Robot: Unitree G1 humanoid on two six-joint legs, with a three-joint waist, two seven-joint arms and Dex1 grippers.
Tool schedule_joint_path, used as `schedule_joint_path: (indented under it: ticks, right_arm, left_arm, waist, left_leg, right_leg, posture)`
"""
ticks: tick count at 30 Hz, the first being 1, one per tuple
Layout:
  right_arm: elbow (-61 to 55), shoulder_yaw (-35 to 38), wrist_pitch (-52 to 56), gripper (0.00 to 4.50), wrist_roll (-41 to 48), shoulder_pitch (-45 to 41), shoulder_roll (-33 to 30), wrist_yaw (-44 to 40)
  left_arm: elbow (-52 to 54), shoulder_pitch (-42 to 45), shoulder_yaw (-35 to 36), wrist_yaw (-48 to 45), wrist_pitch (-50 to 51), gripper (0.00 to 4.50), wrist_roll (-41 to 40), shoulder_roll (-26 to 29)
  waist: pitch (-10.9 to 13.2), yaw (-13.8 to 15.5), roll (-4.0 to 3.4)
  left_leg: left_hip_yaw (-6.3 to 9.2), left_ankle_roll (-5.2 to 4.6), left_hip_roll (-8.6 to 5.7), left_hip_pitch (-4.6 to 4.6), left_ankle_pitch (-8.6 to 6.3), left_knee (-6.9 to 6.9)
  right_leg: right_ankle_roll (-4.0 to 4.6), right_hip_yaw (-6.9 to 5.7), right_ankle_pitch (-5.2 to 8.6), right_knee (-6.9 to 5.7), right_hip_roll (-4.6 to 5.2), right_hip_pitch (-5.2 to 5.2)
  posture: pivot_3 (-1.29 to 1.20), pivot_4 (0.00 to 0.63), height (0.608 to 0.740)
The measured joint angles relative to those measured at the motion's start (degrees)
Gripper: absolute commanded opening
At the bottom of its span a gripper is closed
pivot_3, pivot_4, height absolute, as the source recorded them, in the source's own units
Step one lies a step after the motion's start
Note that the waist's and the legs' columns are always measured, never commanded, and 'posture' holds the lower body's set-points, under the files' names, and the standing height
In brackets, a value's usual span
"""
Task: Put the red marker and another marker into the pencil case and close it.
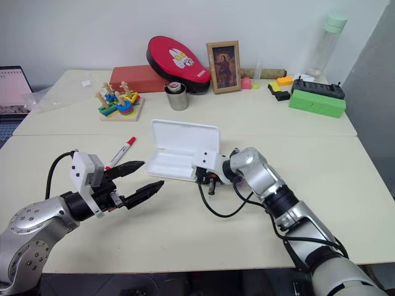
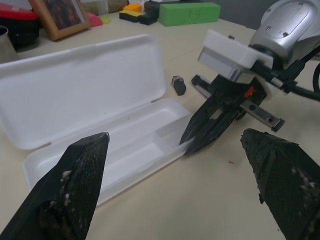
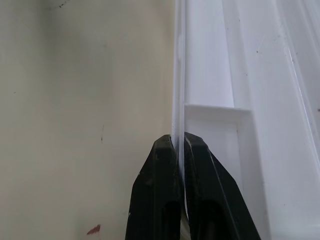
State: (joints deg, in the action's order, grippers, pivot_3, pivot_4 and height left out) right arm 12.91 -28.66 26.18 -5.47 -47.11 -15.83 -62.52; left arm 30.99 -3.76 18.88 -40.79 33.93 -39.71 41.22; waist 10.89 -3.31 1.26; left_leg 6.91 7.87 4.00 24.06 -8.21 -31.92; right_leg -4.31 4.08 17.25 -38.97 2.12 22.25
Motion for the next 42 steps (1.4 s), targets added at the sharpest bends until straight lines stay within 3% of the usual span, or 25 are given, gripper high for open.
schedule_joint_path:
  ticks: [6,17,26,31,36,42]
  right_arm:
    - [-10.7,-4.1,2.2,0.04,0.0,5.8,-2.4,-2.3]
    - [-10.6,-5.6,1.7,0.04,0.0,7.3,-0.8,-0.9]
    - [-11.9,-3.3,1.4,2.09,3.2,8.4,-0.8,-0.1]
    - [-16.8,5.2,4.8,3.37,12.9,8.4,-0.8,-1.9]
    - [-19.0,15.8,9.6,4.47,22.5,3.4,0.7,0.1]
    - [-14.2,21.2,8.6,4.47,24.6,-2.9,2.7,6.8]
  left_arm:
    - [0.7,-2.6,1.6,-0.5,0.7,4.5,-0.8,0.3]
    - [2.3,-3.4,1.7,-0.6,1.0,4.5,-0.8,0.7]
    - [2.6,-2.7,6.8,4.0,4.6,4.5,-6.3,0.0]
    - [-0.7,-5.1,13.4,5.0,5.5,4.5,-6.9,0.9]
    - [-15.4,-4.2,14.1,3.5,2.8,4.5,0.5,4.4]
    - [-29.9,7.4,7.2,1.1,-2.5,4.5,7.9,6.6]
  waist:
    - [0.0,0.0,0.01]
    - [0.0,-0.1,0.02]
    - [0.0,0.0,0.02]
    - [0.0,-0.2,0.02]
    - [0.0,0.0,0.0]
    - [0.0,0.5,0.08]
  left_leg:
    - [0.0,0.0,0.01,-0.02,0.0,-0.02]
    - [-0.01,0.0,0.01,-0.08,0.0,-0.02]
    - [0.0,0.0,0.01,-0.04,0.0,-0.02]
    - [-0.01,0.0,0.01,-0.05,0.0,0.0]
    - [0.01,0.0,0.01,-0.06,0.0,-0.03]
    - [-0.01,0.0,0.0,0.0,0.0,0.03]
  right_leg:
    - [-0.01,0.0,0.01,-0.01,0.0,0.0]
    - [-0.23,0.01,0.14,-0.01,0.0,-0.03]
    - [-0.24,0.01,0.14,-0.01,0.0,-0.03]
    - [-0.22,0.01,0.15,-0.01,0.0,-0.02]
    - [-0.2,-0.02,0.16,-0.05,0.0,0.02]
    - [-0.18,-0.01,0.1,0.01,0.01,0.03]
  posture:
    - [0.0,0.15,0.74]
    - [0.0,0.15,0.74]
    - [0.0,0.15,0.74]
    - [0.0,0.15,0.74]
    - [0.0,0.15,0.74]
    - [0.0,0.15,0.74]
